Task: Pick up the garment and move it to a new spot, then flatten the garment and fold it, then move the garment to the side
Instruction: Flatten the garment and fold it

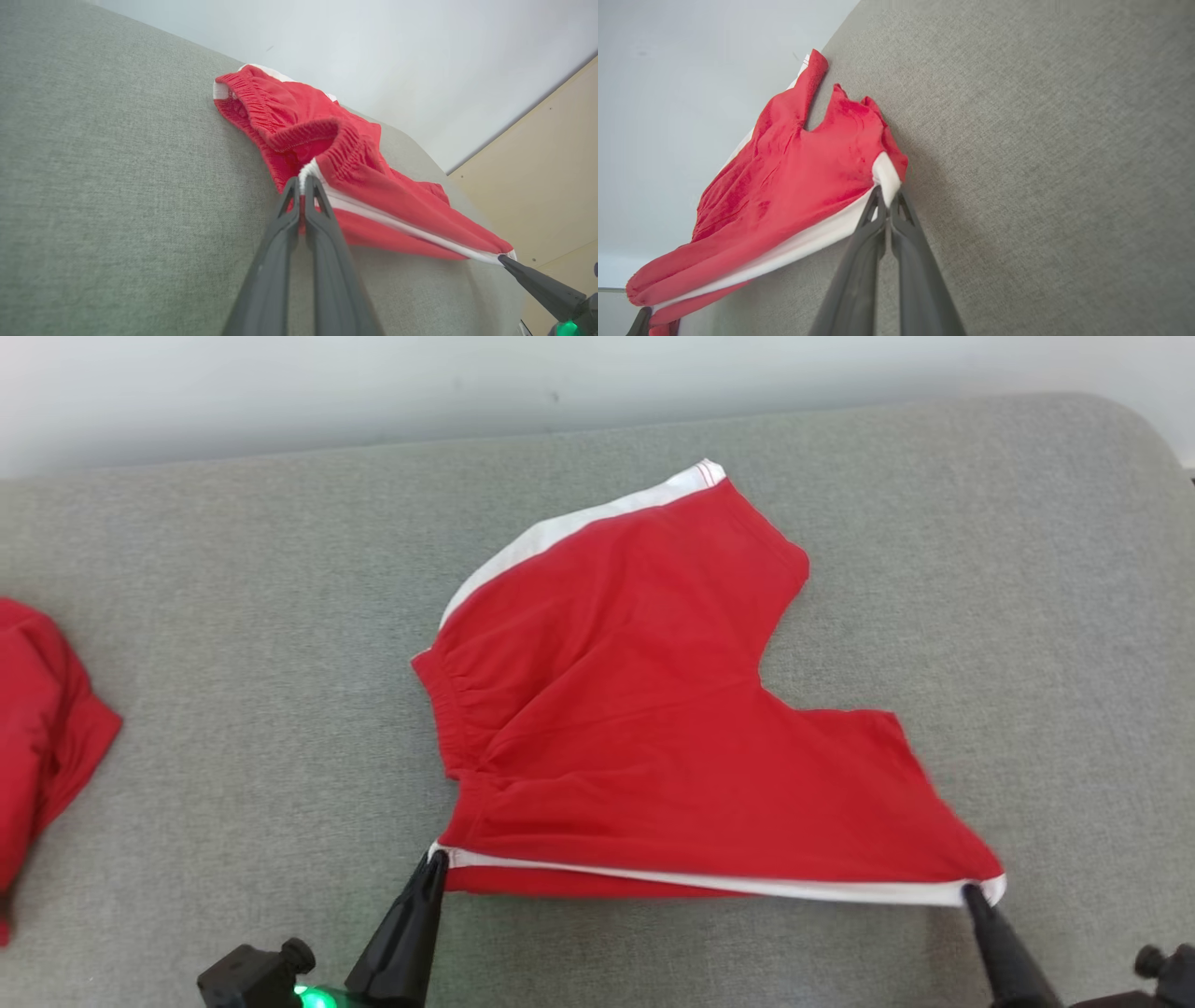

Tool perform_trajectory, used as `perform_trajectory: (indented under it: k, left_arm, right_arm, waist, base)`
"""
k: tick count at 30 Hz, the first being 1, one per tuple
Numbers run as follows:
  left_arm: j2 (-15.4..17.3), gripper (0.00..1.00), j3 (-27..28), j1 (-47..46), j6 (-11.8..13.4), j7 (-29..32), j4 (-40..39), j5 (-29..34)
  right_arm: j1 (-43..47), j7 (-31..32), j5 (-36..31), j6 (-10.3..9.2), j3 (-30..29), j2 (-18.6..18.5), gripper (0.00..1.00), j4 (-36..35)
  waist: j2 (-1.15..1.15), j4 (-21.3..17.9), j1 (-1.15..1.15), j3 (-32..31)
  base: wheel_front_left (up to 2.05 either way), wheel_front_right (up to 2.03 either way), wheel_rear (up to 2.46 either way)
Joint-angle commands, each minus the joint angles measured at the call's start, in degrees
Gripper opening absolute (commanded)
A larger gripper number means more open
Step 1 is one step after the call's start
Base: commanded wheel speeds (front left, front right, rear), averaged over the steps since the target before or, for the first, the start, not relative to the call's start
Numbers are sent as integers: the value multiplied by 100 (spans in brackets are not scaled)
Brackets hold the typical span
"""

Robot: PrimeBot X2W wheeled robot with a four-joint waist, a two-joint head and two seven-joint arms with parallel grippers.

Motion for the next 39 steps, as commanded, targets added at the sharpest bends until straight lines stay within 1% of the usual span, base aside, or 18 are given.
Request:
perform_trajectory:
  k: [1,5,9,12,16,19,24,25,34,39]
  left_arm:
    - [-25,0,48,43,0,-20,-15,39]
    - [-154,0,-1,-165,-44,-20,-117,187]
    - [-263,0,-154,-469,-37,-19,-246,238]
    - [-267,0,-296,-834,-39,-20,-255,191]
    - [-373,0,-404,-1361,-41,-20,-83,63]
    - [-486,0,-388,-1757,-40,-19,210,-2]
    - [-780,0,-241,-2350,-35,-19,832,-44]
    - [-780,0,-241,-2350,-35,-19,832,-44]
    - [-1151,0,120,-3133,-35,-20,1665,163]
    - [-1252,0,-13,-3450,-35,-19,1957,258]
  right_arm:
    - [-37,30,-42,-17,-98,15,0,-58]
    - [-305,264,-100,-16,-355,107,0,-306]
    - [-769,526,-74,-16,-578,161,0,-403]
    - [-1239,683,-158,-16,-682,136,0,-367]
    - [-1995,880,-310,-16,-747,62,0,-132]
    - [-2638,985,-507,-16,-685,-17,0,179]
    - [-3729,1020,-797,-16,-537,-142,0,968]
    - [-3729,1020,-797,-16,-537,-142,0,968]
    - [-5587,675,-1240,-16,-196,-295,0,2759]
    - [-6341,351,-1462,-16,-10,-381,0,3736]
  waist:
    - [0,54,1,-41]
    - [0,143,1,-77]
    - [0,276,1,-45]
    - [0,388,1,31]
    - [0,530,1,195]
    - [0,626,1,360]
    - [0,750,1,608]
    - [0,750,1,608]
    - [0,989,1,978]
    - [0,1146,1,1150]
  base:
    - [0,0,0]
    - [0,0,0]
    - [0,0,0]
    - [0,0,0]
    - [0,0,0]
    - [0,0,0]
    - [0,0,0]
    - [0,0,0]
    - [0,0,0]
    - [0,0,0]
